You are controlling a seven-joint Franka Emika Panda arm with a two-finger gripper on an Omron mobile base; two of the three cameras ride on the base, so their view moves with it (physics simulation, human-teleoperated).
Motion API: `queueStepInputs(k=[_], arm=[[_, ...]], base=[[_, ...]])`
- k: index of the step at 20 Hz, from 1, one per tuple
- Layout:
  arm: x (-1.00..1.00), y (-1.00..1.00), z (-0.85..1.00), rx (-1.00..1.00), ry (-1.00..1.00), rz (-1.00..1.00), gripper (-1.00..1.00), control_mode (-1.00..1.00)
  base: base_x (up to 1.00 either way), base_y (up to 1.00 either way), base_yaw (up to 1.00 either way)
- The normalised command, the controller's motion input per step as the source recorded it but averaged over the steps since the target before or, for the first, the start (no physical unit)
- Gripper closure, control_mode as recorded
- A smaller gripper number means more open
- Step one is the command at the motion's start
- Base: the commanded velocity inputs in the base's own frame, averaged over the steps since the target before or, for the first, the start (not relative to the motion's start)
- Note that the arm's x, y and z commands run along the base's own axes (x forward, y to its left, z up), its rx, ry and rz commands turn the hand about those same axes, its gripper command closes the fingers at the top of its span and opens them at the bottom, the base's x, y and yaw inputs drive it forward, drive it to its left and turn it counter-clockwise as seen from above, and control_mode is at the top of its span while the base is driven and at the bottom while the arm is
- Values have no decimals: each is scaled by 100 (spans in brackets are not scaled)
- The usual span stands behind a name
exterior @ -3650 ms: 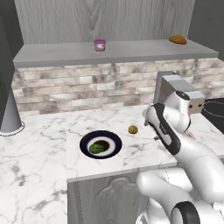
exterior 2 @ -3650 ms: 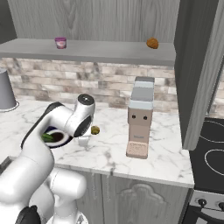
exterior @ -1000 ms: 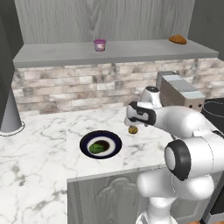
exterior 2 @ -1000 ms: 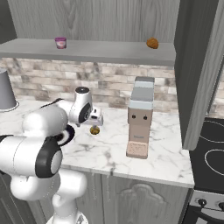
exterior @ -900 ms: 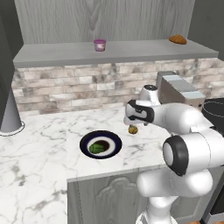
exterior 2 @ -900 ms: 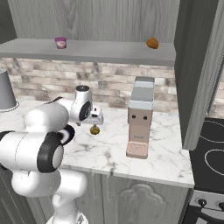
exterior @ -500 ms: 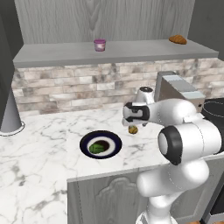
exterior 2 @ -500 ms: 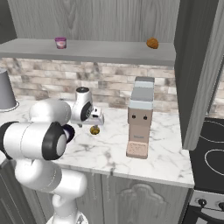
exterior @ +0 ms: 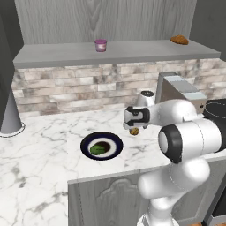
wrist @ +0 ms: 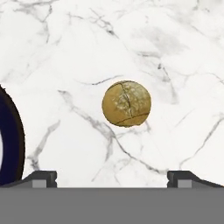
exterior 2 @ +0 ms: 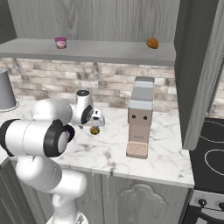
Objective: Pick the avocado and bread from the counter and place them on the plate. Then pick the jam from the cabinet and place it next to the plate. Lastly close the cabinet door.
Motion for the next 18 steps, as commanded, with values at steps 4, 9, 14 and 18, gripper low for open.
queueStepInputs(k=[4, 9, 14, 18], arm=[[29, -5, 0, 0, 0, 3, -100, -100], [26, -2, -9, 0, 0, 3, -100, -100], [22, 0, -23, 0, 0, 2, -100, -100], [25, -1, -21, 0, 0, 3, -100, -100]], base=[[0, 0, 0], [0, 0, 0], [0, 0, 0], [0, 0, 0]])
